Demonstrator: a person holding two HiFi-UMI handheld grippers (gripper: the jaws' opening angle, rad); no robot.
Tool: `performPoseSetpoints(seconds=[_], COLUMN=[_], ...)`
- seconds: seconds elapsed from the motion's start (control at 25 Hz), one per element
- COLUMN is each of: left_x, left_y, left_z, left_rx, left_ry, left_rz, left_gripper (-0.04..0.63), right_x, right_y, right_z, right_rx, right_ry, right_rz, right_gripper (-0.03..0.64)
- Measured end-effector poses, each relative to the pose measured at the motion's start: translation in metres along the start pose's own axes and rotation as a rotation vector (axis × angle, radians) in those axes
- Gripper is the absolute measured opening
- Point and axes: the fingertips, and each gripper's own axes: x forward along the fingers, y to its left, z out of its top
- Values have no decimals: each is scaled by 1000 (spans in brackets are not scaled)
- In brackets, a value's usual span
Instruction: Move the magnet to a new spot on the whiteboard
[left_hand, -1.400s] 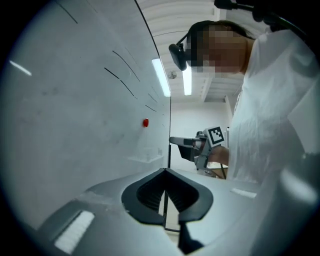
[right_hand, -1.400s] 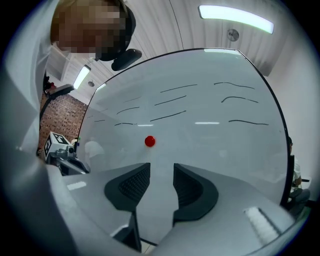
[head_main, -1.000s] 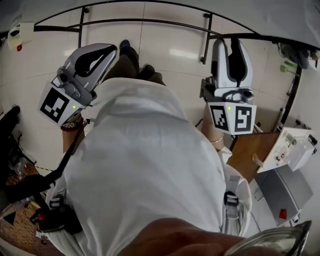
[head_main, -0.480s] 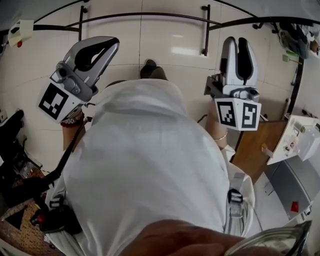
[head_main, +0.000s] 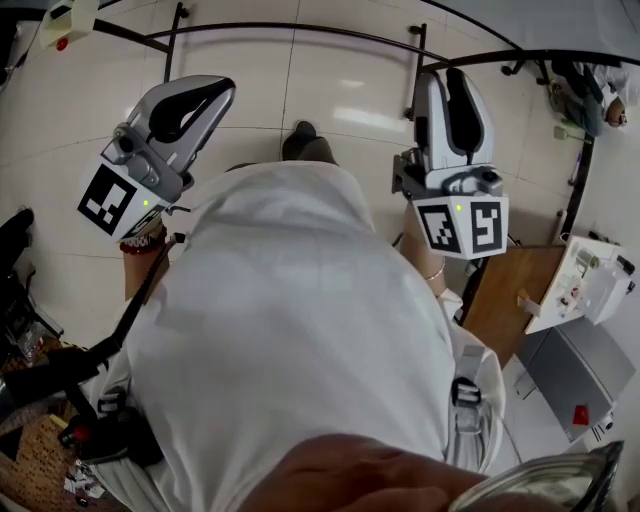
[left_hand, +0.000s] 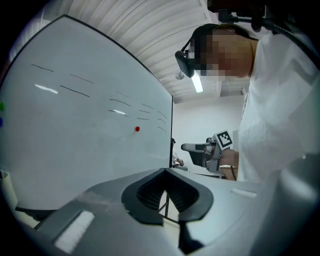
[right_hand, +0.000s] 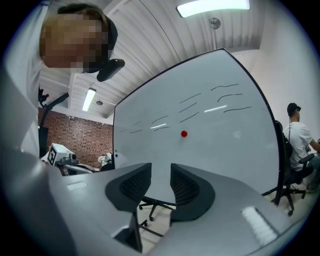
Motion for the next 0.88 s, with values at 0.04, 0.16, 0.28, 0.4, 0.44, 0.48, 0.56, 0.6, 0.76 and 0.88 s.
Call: performPoseSetpoints(seconds=[0.04,0.16,0.28,0.4,0.44,0.48,0.56,0.6,0.76,0.88], left_x=[-10,-39,-71,-109,-122,-135,-159,-171,-199,-199], left_y=[1,6,8,8,7,6,6,8,10,-6], left_z=[0,-2,-2,-12,-16,-21,-29,-33,-40,-34], left_rx=[-2,-31,-53,-66,-80,-97,-122,-122,-104,-100], left_ry=[-7,-34,-62,-57,-58,-62,-69,-69,-78,-96], left_rz=[7,13,9,12,10,5,-1,3,10,-35], left_gripper=[5,5,5,5,5,5,5,5,5,5], right_x=[1,2,0,-6,-10,-15,-27,-33,-74,-106], right_y=[10,38,77,123,137,151,172,176,165,170], right_z=[0,3,4,-3,-5,-7,-8,-7,9,16], right_rx=[6,-13,-39,-24,-22,-25,-52,-70,-139,-209], right_ry=[2,3,7,10,14,20,30,31,5,-1], right_rz=[11,17,23,30,30,30,16,-4,-155,-192], right_gripper=[124,124,124,124,124,124,124,124,124,124])
